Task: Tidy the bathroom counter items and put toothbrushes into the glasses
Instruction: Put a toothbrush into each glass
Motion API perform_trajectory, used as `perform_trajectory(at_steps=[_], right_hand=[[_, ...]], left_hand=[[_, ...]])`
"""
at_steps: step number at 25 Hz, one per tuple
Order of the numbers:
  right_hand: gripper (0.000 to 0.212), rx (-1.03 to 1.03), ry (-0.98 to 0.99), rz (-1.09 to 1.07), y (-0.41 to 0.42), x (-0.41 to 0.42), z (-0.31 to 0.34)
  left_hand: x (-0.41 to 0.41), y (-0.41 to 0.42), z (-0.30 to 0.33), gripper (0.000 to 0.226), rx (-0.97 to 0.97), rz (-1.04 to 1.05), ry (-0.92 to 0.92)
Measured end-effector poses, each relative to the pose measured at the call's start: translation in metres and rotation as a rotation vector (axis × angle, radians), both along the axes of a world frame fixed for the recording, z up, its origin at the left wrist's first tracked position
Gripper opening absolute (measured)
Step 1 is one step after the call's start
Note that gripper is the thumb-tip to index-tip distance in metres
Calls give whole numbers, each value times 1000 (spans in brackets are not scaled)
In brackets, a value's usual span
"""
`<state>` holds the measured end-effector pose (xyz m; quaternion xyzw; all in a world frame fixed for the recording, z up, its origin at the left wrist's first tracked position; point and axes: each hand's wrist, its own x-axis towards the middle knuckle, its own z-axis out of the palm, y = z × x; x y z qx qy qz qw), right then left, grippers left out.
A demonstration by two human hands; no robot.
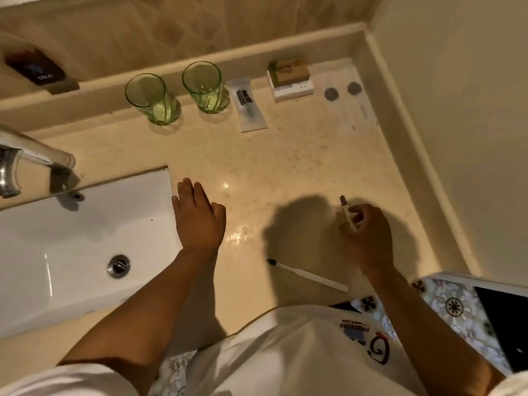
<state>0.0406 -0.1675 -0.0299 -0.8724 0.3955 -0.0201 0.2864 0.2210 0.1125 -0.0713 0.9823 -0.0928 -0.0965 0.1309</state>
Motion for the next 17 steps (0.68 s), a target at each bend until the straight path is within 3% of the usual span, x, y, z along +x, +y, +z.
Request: perform_trajectory(at_steps=[3, 6, 11, 14, 17], right_hand=[[37, 83, 144, -64, -6, -21, -9], [29, 101, 180, -61, -5, -27, -10], [19, 116, 187, -2, -2, -3, -1], [16, 183, 99, 24, 11, 59, 10], [10, 100, -128, 155, 34, 141, 19]], left_hand=[[-9, -14, -1, 58, -19, 79, -15], [-10, -24, 3, 65, -43, 150, 19], [7, -28, 3, 53, -67, 171, -41], [45, -23, -5, 53, -62, 146, -106], [76, -20, -15, 57, -75, 115, -136]])
